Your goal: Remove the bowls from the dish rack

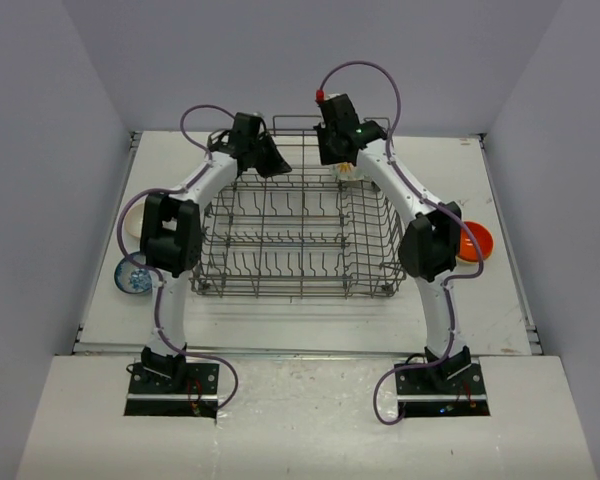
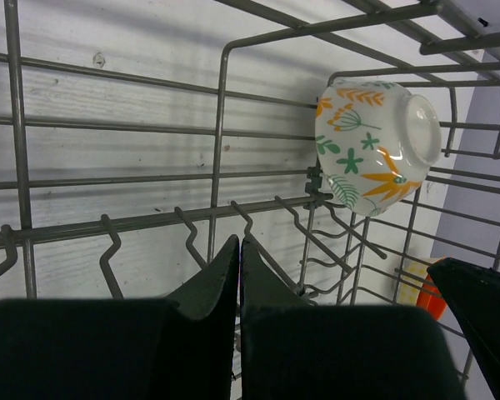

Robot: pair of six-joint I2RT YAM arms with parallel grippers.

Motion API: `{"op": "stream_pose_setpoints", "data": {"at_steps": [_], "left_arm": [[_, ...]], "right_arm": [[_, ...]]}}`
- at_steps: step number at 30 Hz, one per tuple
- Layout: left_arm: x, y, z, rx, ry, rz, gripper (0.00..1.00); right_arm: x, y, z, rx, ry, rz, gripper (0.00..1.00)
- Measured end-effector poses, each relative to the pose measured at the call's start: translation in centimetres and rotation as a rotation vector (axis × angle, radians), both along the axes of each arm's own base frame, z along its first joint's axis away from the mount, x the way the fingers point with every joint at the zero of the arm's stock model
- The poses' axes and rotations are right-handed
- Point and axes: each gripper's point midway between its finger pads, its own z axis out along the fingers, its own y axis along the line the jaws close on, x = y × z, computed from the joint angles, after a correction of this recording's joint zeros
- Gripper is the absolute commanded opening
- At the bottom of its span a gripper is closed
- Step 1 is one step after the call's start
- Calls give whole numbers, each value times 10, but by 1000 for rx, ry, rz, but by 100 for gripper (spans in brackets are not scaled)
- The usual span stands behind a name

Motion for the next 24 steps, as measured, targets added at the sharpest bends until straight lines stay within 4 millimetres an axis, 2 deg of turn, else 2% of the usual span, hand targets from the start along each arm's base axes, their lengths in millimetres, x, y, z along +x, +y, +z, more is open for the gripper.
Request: {"op": "stream_pose_setpoints", "data": {"at_steps": [7,15,20,24], "left_arm": [[-7,3,-21,22,73,7,0],[-9,6,-25,28,93,12,0],[-9,7,-25,28,93,14,0],[-8,8,-24,28,91,15,1]], "right_arm": [[22,2,-31,-60,-25,23,0],[35,-8,-74,-166,-3,34,0],[42,-16,-70,-192,-28,30,0],[50,-31,-69,-218,-38,-10,0]]}}
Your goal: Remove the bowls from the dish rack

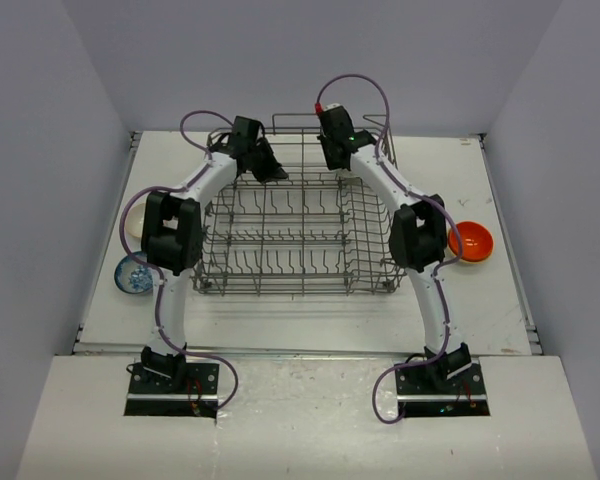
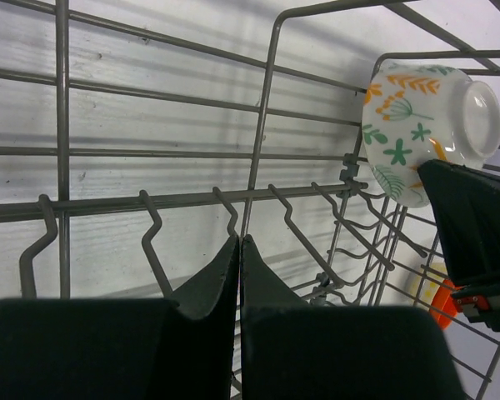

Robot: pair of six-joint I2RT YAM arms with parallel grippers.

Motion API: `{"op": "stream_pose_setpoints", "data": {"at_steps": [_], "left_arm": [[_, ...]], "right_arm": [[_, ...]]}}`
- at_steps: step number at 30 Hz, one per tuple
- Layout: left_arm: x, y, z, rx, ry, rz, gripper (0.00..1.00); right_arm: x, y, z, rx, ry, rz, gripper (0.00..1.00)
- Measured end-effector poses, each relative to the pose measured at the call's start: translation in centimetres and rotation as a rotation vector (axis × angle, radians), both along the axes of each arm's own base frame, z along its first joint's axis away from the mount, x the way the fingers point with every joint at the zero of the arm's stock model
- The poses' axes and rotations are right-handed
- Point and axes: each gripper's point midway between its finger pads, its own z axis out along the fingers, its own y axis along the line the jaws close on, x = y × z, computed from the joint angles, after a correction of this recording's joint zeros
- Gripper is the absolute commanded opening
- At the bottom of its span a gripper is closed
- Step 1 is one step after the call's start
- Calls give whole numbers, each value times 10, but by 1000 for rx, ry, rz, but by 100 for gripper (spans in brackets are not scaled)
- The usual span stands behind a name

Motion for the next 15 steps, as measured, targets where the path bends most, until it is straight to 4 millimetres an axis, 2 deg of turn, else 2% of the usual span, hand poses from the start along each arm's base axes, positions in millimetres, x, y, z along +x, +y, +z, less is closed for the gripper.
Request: {"op": "stream_pose_setpoints", "data": {"at_steps": [4,10,15], "left_arm": [[3,2,1,0,-9,7,1],[3,2,2,-7,-12,4,2],[4,-2,5,-21,-21,-5,2]], "right_arm": [[6,-22,5,-53,-17,-74,0],[5,-35,3,-79,-24,-156,0],[-18,-54,-10,-130,34,-224,0]]}}
